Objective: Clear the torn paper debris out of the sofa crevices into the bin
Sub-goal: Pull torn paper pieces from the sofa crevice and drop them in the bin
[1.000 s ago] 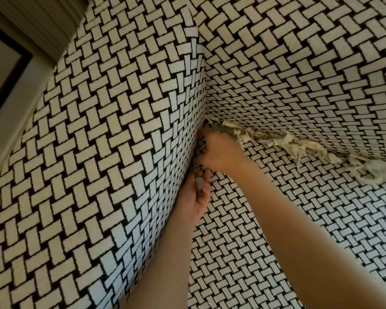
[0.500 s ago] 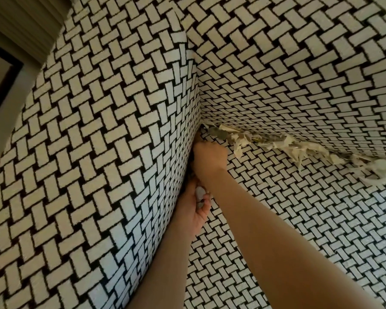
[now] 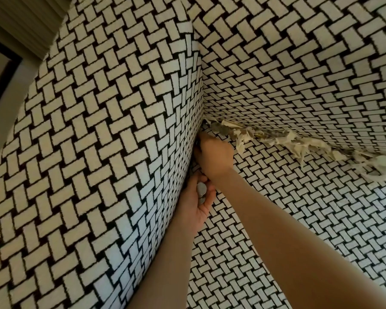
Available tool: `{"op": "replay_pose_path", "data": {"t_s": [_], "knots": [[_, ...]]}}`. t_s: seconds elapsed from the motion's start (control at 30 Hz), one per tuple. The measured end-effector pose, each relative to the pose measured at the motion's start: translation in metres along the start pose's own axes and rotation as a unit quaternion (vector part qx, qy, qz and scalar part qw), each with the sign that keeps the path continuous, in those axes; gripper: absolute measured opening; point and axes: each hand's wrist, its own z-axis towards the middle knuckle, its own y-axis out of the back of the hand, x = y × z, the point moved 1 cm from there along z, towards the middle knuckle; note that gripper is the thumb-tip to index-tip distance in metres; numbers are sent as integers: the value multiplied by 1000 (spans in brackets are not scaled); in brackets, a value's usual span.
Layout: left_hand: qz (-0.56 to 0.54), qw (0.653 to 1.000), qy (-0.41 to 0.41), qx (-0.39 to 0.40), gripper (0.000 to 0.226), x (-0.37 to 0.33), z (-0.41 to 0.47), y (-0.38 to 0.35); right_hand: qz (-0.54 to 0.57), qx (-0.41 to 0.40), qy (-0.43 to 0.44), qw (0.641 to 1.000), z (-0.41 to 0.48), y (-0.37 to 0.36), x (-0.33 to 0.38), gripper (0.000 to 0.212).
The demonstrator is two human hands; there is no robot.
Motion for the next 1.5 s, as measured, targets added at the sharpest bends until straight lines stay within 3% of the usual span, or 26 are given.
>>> {"op": "replay_pose_path", "data": {"t_s": [0.1,0.17,0.23,0.27,0.37,0.43,0.53,0.6,0.7,0.9,1.07,1.17,1.27,1.4,1.5], "knots": [[-16,1000,-11,8,21,1,1,-1,139,-56,-42,988,-11,6,-10,31],[-14,999,-14,37,24,1,2,-1,298,-63,-80,949,-22,15,-21,23],[-9,998,-27,56,26,0,2,1,452,28,-71,889,-38,27,-30,10],[-6,997,-35,62,27,0,2,2,465,99,-30,879,-47,32,-31,11],[2,998,-30,47,32,0,0,3,285,222,121,925,-62,35,-29,20],[-1,999,-29,33,31,0,0,2,254,239,127,929,-55,38,-26,29],[-24,999,-17,22,27,-1,0,1,245,154,56,956,-34,40,-18,34],[-19,999,9,48,33,-2,3,4,106,81,31,991,-21,30,-9,36],[27,996,22,82,36,-1,5,9,-38,93,44,994,-12,6,7,42],[11,998,20,61,42,0,6,8,-75,83,32,993,-5,-9,10,37],[-35,998,14,57,59,-1,9,11,-127,68,-9,990,0,-15,18,27],[0,999,13,35,62,-2,7,8,-107,41,-42,993,6,-16,23,28],[105,994,-29,-20,46,0,4,6,-99,25,-69,992,12,-19,23,31],[9,999,17,40,64,-2,10,8,-115,28,-57,991,14,-24,22,30],[2,999,14,52,62,-1,10,9,-111,26,-58,992,14,-25,20,30]]}}
